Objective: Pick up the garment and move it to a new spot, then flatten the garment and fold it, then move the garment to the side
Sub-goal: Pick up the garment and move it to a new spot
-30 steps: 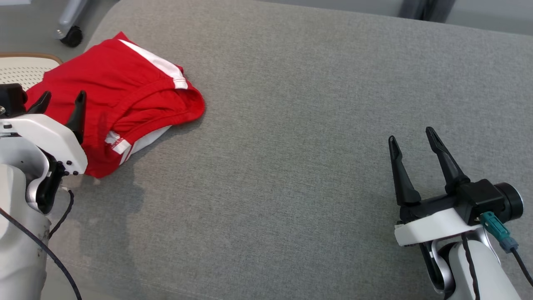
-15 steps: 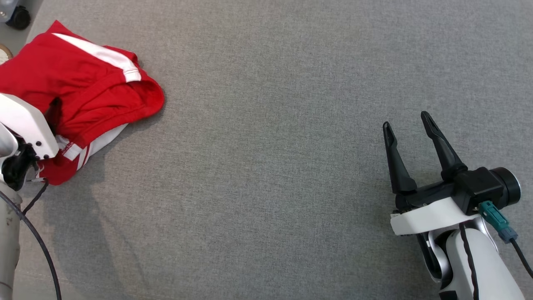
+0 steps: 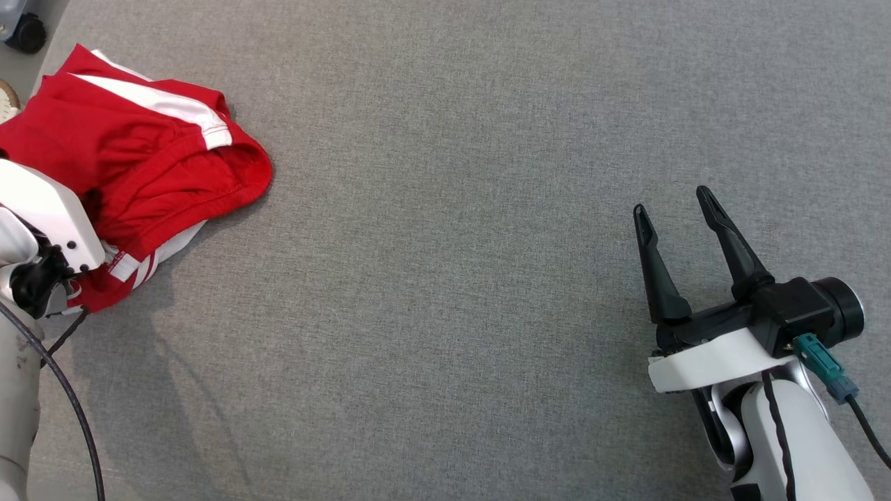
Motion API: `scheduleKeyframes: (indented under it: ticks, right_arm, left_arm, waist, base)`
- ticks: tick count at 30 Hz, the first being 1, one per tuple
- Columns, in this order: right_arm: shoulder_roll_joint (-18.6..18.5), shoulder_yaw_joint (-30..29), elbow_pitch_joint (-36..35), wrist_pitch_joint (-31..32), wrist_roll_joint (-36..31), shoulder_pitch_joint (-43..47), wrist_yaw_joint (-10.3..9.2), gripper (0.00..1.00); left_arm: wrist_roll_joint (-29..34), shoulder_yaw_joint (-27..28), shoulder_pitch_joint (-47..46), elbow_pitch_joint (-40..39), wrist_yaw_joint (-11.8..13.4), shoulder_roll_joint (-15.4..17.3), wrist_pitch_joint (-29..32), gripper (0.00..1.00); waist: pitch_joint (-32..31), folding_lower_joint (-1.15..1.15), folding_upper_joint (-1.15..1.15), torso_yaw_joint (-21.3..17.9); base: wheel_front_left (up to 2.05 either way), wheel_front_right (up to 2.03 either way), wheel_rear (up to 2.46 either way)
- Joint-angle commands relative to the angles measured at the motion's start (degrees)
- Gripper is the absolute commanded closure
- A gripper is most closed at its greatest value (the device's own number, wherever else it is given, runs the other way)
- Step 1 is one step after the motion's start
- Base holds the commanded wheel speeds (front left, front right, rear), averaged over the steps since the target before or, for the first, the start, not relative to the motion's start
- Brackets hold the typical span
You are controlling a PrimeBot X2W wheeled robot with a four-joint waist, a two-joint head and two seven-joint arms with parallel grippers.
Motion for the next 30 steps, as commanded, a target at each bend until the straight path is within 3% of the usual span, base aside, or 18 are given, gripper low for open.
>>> scheduleKeyframes:
  ticks: [1,15,30]
  right_arm:
    - [-0.34,-0.21,0.03,-0.26,-0.06,0.04,0.01,0.0]
    - [-0.14,-0.35,0.6,-0.26,0.38,0.18,0.01,0.0]
    - [0.27,-0.89,1.66,-0.26,1.26,2.84,0.01,0.0]
  left_arm:
    - [-0.55,-0.12,-0.6,0.58,-0.31,0.01,0.39,1.0]
    - [-2.55,0.21,-1.62,1.21,-0.28,0.45,-5.53,1.0]
    - [-6.23,0.89,0.99,-4.75,-0.41,-0.84,-22.26,1.0]
  waist:
    - [-0.08,0.0,0.0,0.06]
    - [-1.82,0.0,0.0,0.3]
    - [-8.65,0.0,0.0,1.51]
  base:
    - [0.0,0.0,0.0]
    - [0.0,0.0,0.0]
    - [0.0,0.0,0.0]
